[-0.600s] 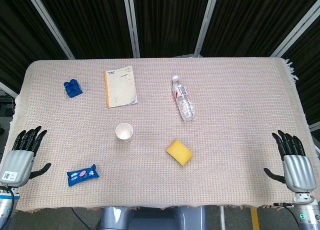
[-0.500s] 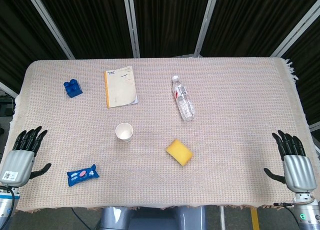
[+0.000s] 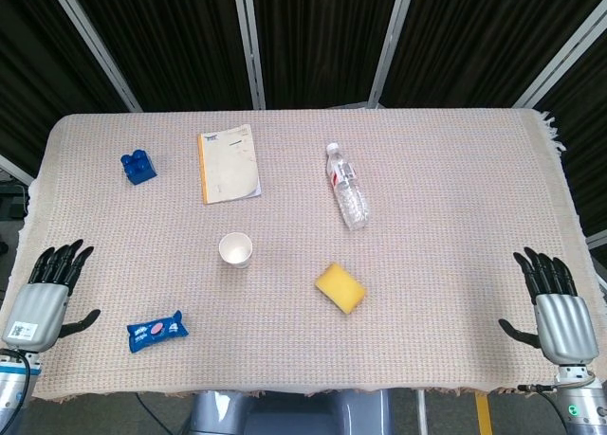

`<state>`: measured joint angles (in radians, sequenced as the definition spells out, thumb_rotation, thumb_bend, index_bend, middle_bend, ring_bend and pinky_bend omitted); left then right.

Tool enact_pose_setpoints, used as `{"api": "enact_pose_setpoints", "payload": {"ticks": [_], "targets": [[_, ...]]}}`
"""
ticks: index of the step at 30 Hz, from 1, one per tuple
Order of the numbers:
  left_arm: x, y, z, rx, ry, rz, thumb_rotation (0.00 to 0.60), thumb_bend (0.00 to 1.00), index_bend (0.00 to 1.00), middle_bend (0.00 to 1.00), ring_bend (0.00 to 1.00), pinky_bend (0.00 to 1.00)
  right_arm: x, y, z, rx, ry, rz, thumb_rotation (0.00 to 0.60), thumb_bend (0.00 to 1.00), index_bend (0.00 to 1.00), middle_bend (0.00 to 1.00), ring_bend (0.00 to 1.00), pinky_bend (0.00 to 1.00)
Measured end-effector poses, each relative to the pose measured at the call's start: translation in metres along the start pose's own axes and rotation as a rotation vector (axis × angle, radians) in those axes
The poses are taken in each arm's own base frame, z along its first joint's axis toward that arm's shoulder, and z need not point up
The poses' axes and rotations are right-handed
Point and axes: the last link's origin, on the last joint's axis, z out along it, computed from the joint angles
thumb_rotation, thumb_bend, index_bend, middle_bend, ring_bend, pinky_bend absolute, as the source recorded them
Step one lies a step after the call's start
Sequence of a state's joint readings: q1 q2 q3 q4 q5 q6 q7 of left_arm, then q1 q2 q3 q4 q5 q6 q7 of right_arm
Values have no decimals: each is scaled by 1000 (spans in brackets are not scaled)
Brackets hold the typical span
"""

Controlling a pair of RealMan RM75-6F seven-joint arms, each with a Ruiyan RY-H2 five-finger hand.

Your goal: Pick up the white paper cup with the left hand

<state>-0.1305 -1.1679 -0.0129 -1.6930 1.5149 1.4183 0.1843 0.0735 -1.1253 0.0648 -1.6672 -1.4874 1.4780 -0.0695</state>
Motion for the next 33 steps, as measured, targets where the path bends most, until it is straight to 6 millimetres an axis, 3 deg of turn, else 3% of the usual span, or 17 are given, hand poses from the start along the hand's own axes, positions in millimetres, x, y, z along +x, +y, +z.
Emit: {"api": "enact_pose_setpoints", "payload": {"ticks": [9,18,25,33], "targets": [[5,17,23,-43,-17,-18,600,128,11,0,0,0,2,1,-2,-4,2,1,600,62,48,0,0,0],[5,55,80,-88,-76,16,600,128,81,0,0,0,4,2,-2,-7,3,20,600,63,48,0,0,0],[-4,102,128,-93,-158,41,600,128,137,0,0,0,7,5,-1,-12,1,43,600,62,48,0,0,0],[-19,173,160,-162,-241,35,600,128,151,0,0,0,11,9,1,-22,4,74,600,64,48,0,0,0]]}}
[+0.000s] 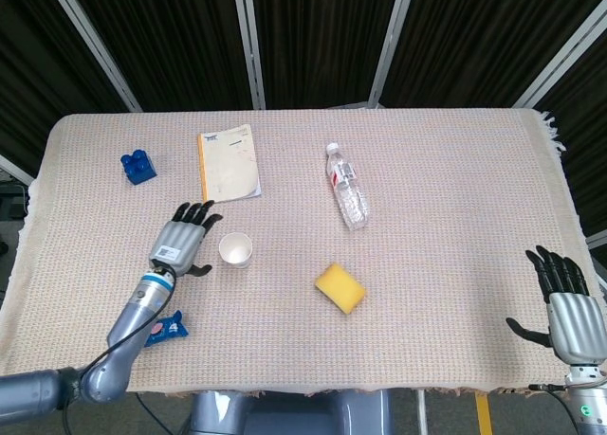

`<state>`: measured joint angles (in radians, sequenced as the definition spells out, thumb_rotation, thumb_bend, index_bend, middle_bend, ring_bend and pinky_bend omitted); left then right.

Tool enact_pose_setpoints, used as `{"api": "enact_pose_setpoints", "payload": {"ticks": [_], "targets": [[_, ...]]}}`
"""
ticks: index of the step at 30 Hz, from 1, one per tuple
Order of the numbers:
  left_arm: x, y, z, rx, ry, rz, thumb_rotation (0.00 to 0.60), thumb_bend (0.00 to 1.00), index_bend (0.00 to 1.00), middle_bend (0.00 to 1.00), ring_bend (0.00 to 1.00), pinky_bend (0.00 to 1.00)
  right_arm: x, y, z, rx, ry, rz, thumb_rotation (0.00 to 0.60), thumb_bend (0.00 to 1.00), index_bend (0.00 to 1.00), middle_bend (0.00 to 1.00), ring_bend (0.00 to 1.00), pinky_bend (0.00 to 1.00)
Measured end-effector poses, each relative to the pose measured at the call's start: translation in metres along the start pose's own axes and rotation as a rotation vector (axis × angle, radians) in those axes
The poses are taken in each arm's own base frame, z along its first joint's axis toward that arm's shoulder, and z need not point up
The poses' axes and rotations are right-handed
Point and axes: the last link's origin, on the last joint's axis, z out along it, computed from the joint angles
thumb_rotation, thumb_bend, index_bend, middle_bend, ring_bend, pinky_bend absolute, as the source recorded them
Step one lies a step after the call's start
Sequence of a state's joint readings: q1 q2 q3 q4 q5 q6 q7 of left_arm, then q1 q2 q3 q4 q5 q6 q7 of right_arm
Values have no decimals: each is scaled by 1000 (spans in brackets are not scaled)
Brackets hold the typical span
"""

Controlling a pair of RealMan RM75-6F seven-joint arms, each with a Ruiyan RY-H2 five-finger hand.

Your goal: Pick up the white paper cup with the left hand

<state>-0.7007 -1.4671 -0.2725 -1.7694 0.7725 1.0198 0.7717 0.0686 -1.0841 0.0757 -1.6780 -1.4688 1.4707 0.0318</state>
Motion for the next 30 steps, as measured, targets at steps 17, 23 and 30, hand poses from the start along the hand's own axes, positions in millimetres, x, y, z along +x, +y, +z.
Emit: {"api": "enact_pose_setpoints", "payload": {"ticks": [17,23,30], "targets": [[-16,34,25,33,-53,15,600,130,383,0,0,0,6,5,3,-15,13,28,600,62,48,0,0,0],[-12,31,20,29,-35,-52,600,131,383,0,0,0,4,4,2,-10,9,24,600,63,48,0,0,0],[-17,25,9,30,-54,-347,600,129,383,0,0,0,4,4,2,-14,6,22,600,63,48,0,0,0]]}}
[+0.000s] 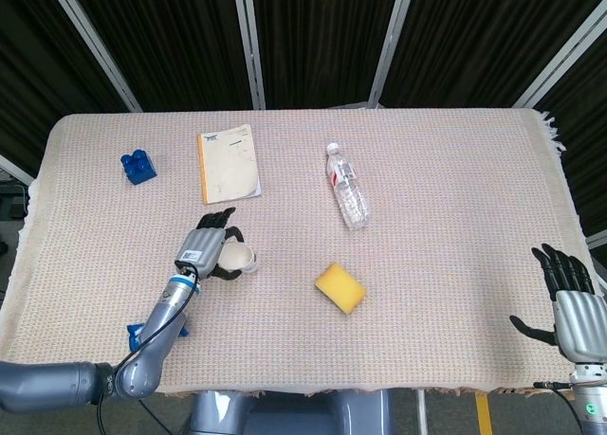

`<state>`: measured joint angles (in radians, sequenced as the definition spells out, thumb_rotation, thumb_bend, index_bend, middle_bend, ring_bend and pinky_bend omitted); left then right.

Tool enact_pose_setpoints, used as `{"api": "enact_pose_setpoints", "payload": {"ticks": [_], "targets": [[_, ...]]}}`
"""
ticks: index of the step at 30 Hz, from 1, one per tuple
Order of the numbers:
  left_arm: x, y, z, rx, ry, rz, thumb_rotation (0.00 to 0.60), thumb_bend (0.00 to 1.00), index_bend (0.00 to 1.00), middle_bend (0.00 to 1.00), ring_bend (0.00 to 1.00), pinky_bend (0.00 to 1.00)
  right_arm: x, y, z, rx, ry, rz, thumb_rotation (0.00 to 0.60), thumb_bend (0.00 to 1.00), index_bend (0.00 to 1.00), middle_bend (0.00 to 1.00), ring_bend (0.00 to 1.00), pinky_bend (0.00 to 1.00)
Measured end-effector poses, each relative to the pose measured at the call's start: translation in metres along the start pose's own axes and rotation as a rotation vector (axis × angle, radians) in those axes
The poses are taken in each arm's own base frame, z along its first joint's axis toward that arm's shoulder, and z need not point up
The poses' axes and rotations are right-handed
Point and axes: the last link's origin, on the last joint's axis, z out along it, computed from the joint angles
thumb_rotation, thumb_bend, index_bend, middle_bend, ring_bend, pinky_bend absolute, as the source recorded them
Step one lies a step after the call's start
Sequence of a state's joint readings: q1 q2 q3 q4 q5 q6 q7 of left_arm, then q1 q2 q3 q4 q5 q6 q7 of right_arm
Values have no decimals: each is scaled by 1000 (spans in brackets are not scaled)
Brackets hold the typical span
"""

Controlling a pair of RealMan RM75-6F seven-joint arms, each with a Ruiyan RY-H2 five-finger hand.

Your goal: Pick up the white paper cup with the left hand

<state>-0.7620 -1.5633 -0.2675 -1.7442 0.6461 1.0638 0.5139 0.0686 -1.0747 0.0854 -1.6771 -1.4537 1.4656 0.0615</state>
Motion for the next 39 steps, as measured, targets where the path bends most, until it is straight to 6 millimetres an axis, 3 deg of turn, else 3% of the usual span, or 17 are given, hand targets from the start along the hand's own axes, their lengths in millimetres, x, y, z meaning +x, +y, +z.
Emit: {"api": "enact_pose_setpoints", "payload": {"ticks": [5,11,13,16,18,25,29,39], "targets": [[-12,-27,-8,37,-52,-215,600,130,383,0,0,0,1,0,0,-2,5,1,600,64,48,0,0,0],[-13,-65,-11,82,-82,-177,600,129,375,0,0,0,0,-1,0,-1,-1,-2,600,63,48,0,0,0],[-10,-72,-12,95,-94,-144,600,129,325,0,0,0,-1,-1,0,0,-2,-1,600,62,48,0,0,0],[-7,-79,-13,110,-110,-88,600,131,134,0,0,0,0,-1,0,1,2,1,600,62,48,0,0,0],[-4,-82,-14,116,-117,-55,600,130,61,0,0,0,1,-1,0,2,5,2,600,64,48,0,0,0],[11,-67,-14,82,-114,4,600,132,52,0,0,0,0,-4,0,11,5,3,600,63,48,0,0,0],[16,-53,-11,55,-103,90,600,130,120,0,0,0,1,-3,-1,10,8,9,600,63,48,0,0,0],[6,-19,0,108,-132,408,600,130,233,0,0,0,5,0,0,4,15,25,600,63,48,0,0,0]]}}
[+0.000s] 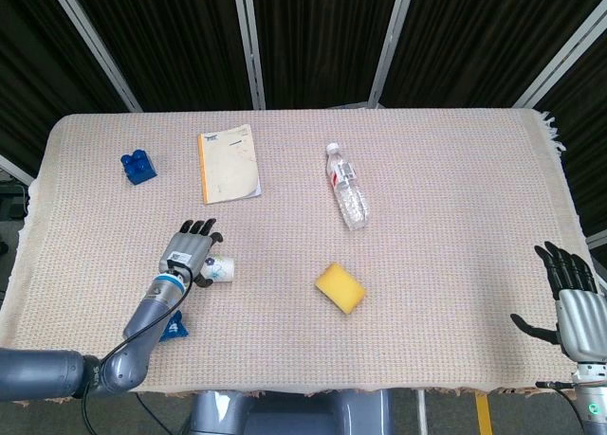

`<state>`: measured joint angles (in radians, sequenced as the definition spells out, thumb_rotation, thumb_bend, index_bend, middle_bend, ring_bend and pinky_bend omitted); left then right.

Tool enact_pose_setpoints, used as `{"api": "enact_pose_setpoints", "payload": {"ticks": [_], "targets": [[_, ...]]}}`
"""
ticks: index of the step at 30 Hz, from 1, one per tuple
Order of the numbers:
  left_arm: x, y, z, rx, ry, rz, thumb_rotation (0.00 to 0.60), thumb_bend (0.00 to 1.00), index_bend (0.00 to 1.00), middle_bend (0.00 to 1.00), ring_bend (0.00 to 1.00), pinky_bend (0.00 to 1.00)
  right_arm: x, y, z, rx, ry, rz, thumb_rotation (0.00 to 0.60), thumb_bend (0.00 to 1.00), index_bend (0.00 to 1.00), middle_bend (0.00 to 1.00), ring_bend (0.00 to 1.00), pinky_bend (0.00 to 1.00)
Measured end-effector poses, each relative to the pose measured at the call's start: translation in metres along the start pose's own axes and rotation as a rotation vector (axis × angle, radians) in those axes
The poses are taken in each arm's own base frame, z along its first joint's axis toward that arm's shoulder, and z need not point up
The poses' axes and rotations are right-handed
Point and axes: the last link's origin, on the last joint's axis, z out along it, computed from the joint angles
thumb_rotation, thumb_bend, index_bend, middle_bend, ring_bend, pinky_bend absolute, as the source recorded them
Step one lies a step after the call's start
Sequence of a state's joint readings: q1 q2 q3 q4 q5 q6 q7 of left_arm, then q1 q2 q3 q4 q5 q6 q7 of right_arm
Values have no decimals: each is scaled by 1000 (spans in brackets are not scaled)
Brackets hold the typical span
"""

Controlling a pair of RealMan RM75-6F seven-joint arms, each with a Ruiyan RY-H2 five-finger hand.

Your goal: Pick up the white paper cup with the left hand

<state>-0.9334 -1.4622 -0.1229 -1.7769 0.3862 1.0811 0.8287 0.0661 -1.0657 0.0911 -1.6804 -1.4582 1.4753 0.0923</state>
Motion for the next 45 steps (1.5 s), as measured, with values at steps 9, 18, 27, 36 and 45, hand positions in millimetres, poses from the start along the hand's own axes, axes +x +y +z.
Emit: {"api": "enact_pose_setpoints", "payload": {"ticks": [9,18,27,36,45], "targets": [[-13,19,-1,-9,39,101,600,129,248,0,0,0,-2,-2,0,7,-6,-2,600,63,48,0,0,0],[-26,23,4,6,70,185,600,131,370,0,0,0,-2,-3,-1,17,-14,8,600,64,48,0,0,0],[-28,27,3,-18,117,96,600,132,415,0,0,0,-2,-3,-1,30,-18,18,600,62,48,0,0,0],[-19,20,-9,-58,154,-274,600,134,415,0,0,0,-2,-4,-1,29,-19,17,600,63,48,0,0,0],[-33,3,-12,-105,194,-714,600,132,415,0,0,0,-5,-5,-1,33,-24,10,600,64,48,0,0,0]]}}
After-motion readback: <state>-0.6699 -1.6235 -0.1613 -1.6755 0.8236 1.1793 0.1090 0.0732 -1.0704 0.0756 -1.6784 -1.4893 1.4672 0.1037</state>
